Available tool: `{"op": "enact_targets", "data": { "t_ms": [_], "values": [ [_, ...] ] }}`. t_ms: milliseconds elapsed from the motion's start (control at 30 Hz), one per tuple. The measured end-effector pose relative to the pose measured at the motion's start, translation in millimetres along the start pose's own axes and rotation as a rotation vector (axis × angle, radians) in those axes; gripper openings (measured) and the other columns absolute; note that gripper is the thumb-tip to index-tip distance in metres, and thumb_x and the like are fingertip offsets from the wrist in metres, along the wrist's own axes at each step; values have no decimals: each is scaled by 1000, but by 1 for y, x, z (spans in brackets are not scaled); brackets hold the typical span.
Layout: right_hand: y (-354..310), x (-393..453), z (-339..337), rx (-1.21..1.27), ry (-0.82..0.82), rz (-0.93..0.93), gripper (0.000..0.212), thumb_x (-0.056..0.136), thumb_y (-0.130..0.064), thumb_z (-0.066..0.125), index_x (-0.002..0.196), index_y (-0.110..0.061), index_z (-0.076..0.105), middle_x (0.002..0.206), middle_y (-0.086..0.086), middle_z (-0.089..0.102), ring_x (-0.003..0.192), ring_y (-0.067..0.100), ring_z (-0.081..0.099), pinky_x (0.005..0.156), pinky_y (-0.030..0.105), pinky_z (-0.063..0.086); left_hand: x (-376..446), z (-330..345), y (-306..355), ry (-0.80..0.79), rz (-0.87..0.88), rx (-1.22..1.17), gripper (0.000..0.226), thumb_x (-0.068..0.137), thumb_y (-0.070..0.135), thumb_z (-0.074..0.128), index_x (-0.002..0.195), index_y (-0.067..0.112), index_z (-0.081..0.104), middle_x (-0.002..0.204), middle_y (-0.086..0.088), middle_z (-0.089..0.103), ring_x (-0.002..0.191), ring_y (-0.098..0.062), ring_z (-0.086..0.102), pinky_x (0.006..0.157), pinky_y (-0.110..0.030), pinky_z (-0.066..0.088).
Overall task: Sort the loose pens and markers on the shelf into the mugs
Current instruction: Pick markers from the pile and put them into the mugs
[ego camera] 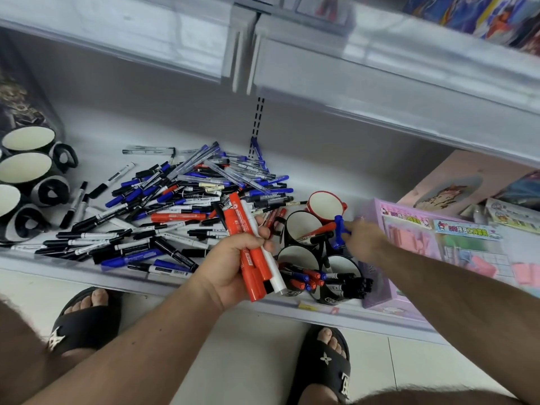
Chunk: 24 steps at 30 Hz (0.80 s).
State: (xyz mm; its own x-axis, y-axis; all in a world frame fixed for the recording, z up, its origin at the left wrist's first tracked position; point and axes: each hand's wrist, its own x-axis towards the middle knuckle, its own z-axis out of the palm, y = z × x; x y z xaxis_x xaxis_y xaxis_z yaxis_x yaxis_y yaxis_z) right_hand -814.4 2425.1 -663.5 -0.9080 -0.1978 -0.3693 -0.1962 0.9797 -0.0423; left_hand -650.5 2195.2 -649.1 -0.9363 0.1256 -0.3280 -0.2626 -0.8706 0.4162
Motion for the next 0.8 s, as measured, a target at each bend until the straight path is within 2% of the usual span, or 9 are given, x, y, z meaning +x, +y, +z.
{"op": "enact_targets", "data": {
  "t_ms": [100,133,200,267,367,467,600,700,800],
  "values": [
    [-4,-2,4,-69,-86,-45,39,99,-11,43,137,-8,50,126,14,59,113,31,56,88,32,42,2,-1,-2,-1,-23,9,38,64,-1,56,98,17,56,81,-1,55,61,-14,56,64,-30,47],
    [-4,-1,3,-105,-112,-67,47,98,-9,42,145,-8,40,129,13,57,112,30,56,88,32,44,2,-1,-3,0,-18,11,38,64,-1,56,97,17,57,81,-1,55,61,-14,56,61,-29,48],
    [-3,1,-3,-152,-113,-93,60,98,-8,41,155,-14,21,126,11,58,98,25,57,75,30,47,3,0,-5,-9,5,-7,39,64,-3,54,97,17,58,79,0,57,61,-14,56,59,-29,49],
    [-6,-4,-15,4,6,-60,57,97,-13,42,152,-22,30,107,10,63,80,22,61,60,28,49,3,0,-7,-30,14,-18,40,64,-3,54,99,17,57,80,1,57,62,-14,55,59,-29,49],
    [-22,-14,-34,352,302,17,40,93,-12,46,130,-20,57,99,6,69,70,20,64,59,27,55,4,1,-7,-44,17,-19,44,63,-3,55,103,16,57,81,1,57,63,-13,55,60,-31,48],
    [-44,-29,-43,624,339,10,28,92,-11,51,110,-22,69,98,-4,66,66,5,59,51,9,43,6,0,-8,-35,18,-43,50,62,-2,56,110,15,58,81,1,58,63,-13,56,61,-31,50],
    [-60,-52,-42,807,186,14,25,91,-7,54,80,-24,69,78,-1,68,59,11,57,55,19,43,7,0,-11,-27,28,-79,45,65,-2,56,107,15,59,80,1,58,63,-14,57,71,-36,55],
    [-65,-68,-37,903,-82,-4,16,93,-7,56,88,-15,69,66,6,65,49,14,53,55,29,45,7,2,-12,1,47,-85,39,71,-4,54,104,15,59,80,1,57,65,-14,57,75,-37,56],
    [-72,-85,-25,864,-303,-53,15,98,-26,55,100,-16,66,71,6,69,54,18,60,55,29,45,9,5,-14,85,76,-84,34,74,-2,51,102,15,58,78,-2,54,69,-18,54,77,-36,55]
  ]
}}
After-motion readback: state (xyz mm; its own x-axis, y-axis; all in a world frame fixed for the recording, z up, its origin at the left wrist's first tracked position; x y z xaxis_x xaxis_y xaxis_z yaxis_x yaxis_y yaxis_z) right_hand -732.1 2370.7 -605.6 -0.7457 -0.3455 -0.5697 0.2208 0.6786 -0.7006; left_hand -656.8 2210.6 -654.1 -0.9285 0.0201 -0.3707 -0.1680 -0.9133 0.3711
